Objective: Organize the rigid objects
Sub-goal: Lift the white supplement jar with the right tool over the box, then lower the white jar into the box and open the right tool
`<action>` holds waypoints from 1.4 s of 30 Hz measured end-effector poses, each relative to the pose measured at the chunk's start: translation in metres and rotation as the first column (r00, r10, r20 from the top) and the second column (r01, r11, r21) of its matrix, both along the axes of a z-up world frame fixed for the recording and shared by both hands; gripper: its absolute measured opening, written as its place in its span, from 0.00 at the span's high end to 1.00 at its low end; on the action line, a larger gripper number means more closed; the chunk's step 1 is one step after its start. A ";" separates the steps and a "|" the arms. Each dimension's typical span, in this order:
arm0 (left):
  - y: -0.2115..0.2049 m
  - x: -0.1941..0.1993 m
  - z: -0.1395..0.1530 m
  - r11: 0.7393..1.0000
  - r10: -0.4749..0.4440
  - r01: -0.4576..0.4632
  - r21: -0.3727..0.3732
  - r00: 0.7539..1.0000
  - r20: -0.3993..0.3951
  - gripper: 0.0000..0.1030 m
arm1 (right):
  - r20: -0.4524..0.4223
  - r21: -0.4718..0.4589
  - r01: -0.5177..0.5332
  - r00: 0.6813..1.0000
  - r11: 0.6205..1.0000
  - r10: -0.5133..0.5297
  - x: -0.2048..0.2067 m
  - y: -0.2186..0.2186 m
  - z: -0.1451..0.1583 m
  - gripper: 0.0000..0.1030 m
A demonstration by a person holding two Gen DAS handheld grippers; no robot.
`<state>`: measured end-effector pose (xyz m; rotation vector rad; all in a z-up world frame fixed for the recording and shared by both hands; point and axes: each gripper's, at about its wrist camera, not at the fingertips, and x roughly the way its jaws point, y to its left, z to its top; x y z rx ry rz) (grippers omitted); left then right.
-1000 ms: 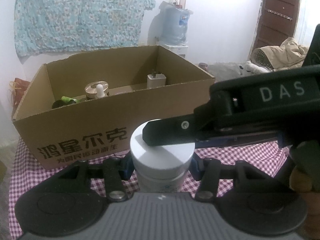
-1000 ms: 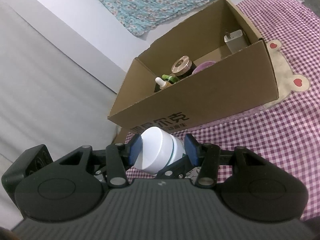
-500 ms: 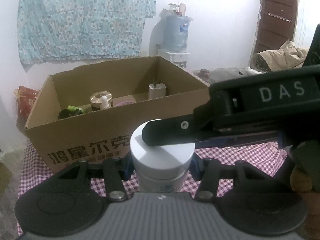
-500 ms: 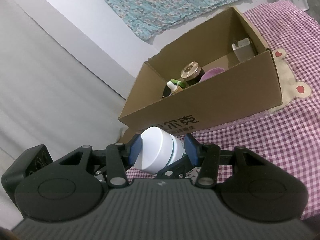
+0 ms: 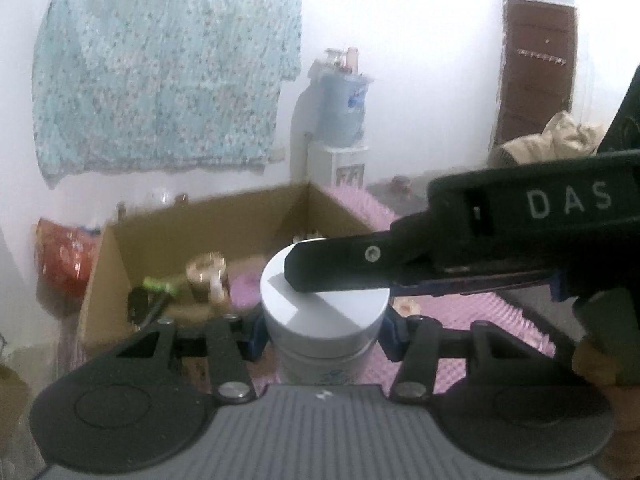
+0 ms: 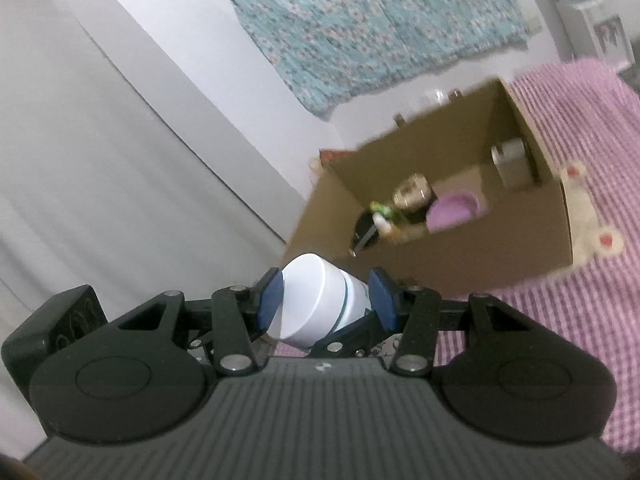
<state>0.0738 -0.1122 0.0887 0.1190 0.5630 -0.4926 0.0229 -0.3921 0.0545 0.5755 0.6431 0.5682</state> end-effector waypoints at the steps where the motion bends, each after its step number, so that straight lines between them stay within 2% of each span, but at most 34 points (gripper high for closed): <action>1: 0.000 0.004 0.007 1.000 -0.009 0.009 -0.011 1.000 0.009 0.48 | 0.017 -0.003 0.002 1.000 1.000 -0.002 0.002 -0.001 0.007 0.53; 7: -0.013 0.038 0.038 0.998 -0.057 0.059 -0.036 0.997 0.051 0.48 | 0.106 -0.020 0.027 0.994 0.999 -0.025 0.022 -0.012 0.046 0.53; 13: -0.046 0.093 0.040 0.995 -0.093 0.093 -0.043 0.996 -0.002 0.48 | 0.111 -0.037 0.070 0.992 0.997 -0.066 0.067 -0.041 0.059 0.52; 18: -0.068 0.136 0.016 0.993 -0.104 0.098 -0.060 0.989 -0.101 0.48 | 0.048 -0.056 0.090 0.995 0.994 -0.087 0.108 -0.066 0.039 0.52; 26: -0.082 0.170 -0.032 0.996 -0.085 0.080 -0.031 0.972 -0.217 0.48 | -0.054 -0.057 0.080 0.995 0.995 -0.083 0.147 -0.081 -0.020 0.53; 34: -0.088 0.174 -0.056 0.996 -0.075 0.084 0.018 0.958 -0.276 0.48 | -0.099 -0.087 0.057 0.993 0.995 -0.065 0.161 -0.077 -0.053 0.53; 42: -0.094 0.173 -0.062 0.996 -0.072 0.085 0.032 0.954 -0.290 0.46 | -0.090 -0.124 0.058 0.994 0.991 -0.069 0.162 -0.075 -0.056 0.52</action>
